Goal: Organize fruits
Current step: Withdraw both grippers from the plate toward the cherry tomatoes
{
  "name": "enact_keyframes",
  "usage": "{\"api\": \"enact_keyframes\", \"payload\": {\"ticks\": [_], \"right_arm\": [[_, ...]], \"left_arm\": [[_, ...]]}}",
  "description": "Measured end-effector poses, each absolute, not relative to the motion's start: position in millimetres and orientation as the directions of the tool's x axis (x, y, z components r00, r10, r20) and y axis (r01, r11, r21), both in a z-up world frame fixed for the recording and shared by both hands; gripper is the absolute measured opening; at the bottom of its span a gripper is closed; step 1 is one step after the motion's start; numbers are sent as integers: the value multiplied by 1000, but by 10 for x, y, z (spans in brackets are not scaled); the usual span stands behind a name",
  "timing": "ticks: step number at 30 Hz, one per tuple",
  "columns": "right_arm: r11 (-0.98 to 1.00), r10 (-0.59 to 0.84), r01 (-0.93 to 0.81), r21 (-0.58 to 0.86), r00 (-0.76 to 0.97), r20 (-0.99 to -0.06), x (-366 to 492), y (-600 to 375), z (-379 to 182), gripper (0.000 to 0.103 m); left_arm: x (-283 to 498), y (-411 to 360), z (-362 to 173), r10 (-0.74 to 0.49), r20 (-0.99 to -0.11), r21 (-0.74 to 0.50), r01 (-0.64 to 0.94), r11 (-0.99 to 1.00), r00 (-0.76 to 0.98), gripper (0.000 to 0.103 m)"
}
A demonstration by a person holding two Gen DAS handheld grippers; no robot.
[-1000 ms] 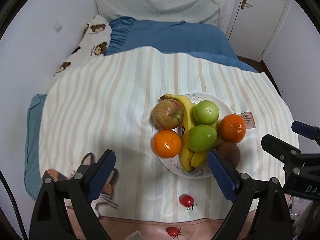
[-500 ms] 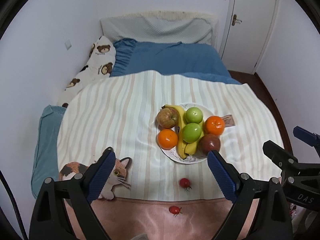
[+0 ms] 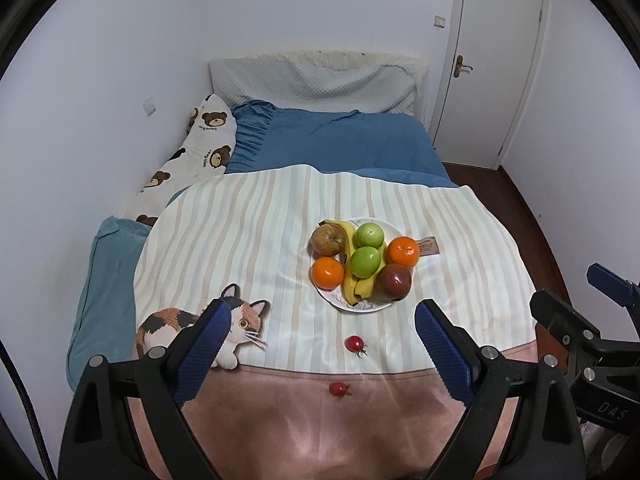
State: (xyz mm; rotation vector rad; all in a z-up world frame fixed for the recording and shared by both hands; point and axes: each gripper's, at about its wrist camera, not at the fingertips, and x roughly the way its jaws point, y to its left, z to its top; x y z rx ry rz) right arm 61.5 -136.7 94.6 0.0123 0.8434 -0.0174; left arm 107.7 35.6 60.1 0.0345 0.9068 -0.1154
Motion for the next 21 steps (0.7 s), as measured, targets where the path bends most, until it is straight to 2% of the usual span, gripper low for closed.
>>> {"api": "enact_keyframes", "payload": {"ticks": [15,21], "right_arm": [[996,36,41,82,651,-758,356,-1415,936,101],[982,121,48,183,583,-803,619,-1555,480,101]], "left_arm": [[853,365,592,-89,-798,-15,129,992,596,94],[1035,426,133,-31,-835,27,96,995,549,94]]}}
